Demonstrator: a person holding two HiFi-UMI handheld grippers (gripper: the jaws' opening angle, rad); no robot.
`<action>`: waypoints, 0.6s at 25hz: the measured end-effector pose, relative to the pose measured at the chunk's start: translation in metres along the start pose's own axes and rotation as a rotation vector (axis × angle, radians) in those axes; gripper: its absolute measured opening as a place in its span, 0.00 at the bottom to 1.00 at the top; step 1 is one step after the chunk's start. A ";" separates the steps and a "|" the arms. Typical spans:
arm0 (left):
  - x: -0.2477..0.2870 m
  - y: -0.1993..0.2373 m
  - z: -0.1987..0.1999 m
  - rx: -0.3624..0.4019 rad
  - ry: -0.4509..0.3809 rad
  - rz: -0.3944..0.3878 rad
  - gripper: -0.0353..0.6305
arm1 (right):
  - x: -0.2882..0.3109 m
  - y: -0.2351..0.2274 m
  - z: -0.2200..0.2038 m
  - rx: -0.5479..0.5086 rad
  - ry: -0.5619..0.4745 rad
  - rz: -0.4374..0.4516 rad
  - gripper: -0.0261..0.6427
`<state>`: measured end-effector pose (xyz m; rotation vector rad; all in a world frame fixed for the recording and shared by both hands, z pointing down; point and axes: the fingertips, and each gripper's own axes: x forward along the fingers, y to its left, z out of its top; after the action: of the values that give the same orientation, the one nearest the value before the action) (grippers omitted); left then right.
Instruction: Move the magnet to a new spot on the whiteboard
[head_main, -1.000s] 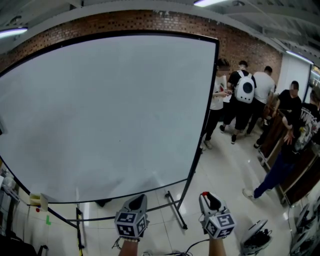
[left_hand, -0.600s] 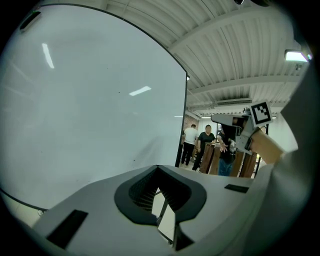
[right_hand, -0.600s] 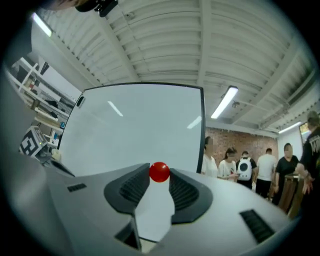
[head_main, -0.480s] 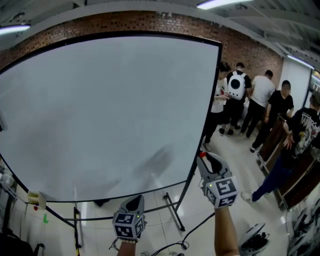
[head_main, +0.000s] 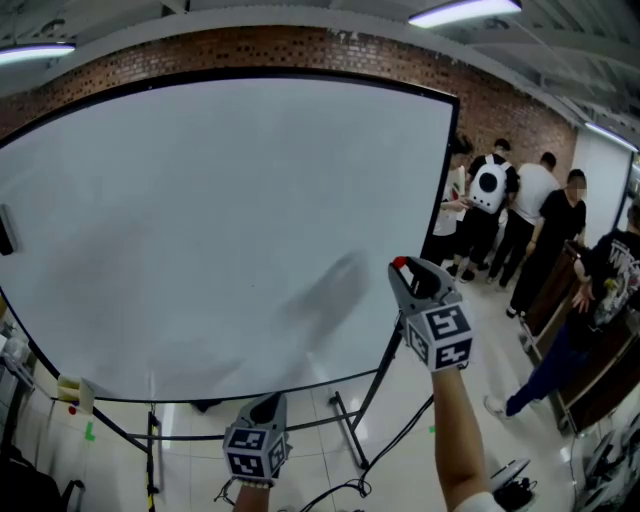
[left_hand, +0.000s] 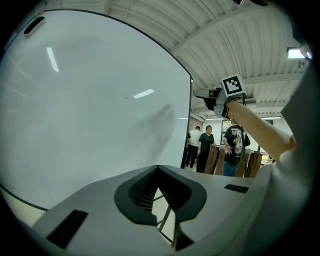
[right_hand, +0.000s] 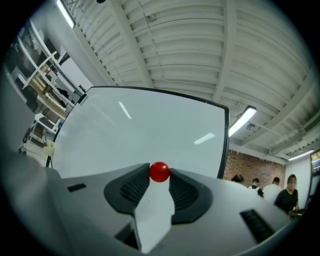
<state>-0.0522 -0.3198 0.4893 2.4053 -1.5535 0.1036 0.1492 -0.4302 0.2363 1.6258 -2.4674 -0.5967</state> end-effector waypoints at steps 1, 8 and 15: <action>0.000 0.001 0.000 -0.001 -0.002 0.003 0.04 | 0.005 0.001 0.001 -0.005 0.002 0.004 0.25; -0.002 0.008 0.002 -0.006 -0.009 0.015 0.04 | 0.038 0.012 0.009 -0.039 0.014 0.037 0.25; -0.002 0.011 0.004 -0.004 -0.010 0.022 0.04 | 0.069 0.016 0.015 -0.077 0.040 0.045 0.25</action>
<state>-0.0634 -0.3236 0.4876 2.3894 -1.5828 0.0930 0.1026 -0.4831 0.2214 1.5343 -2.4147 -0.6379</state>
